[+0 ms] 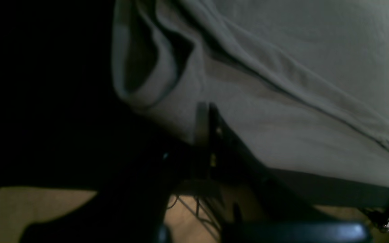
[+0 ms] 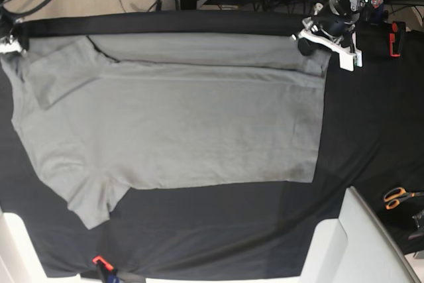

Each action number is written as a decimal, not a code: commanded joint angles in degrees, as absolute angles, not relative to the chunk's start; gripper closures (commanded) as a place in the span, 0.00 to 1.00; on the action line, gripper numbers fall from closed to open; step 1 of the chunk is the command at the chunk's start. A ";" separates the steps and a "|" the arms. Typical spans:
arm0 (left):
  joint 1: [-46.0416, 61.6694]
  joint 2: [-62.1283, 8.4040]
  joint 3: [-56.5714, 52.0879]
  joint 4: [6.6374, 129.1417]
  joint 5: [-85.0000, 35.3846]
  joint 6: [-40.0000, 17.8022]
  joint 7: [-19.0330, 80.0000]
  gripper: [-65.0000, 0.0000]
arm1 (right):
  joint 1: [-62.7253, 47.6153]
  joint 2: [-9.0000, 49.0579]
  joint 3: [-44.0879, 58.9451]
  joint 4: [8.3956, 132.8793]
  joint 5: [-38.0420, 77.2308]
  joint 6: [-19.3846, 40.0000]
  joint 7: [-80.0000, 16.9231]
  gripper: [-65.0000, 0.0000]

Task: Fold the T-shirt properly
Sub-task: 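Drag the shirt toward the robot with both grippers and release, then move the left gripper aside and the right gripper to the sleeve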

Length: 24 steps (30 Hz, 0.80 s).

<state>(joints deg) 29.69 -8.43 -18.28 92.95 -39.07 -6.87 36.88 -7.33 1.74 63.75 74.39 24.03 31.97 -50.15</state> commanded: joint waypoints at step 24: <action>30.73 -9.01 -18.86 91.47 -38.73 -6.73 35.82 0.99 | -7.60 1.54 71.96 75.82 24.57 31.96 -53.76 0.49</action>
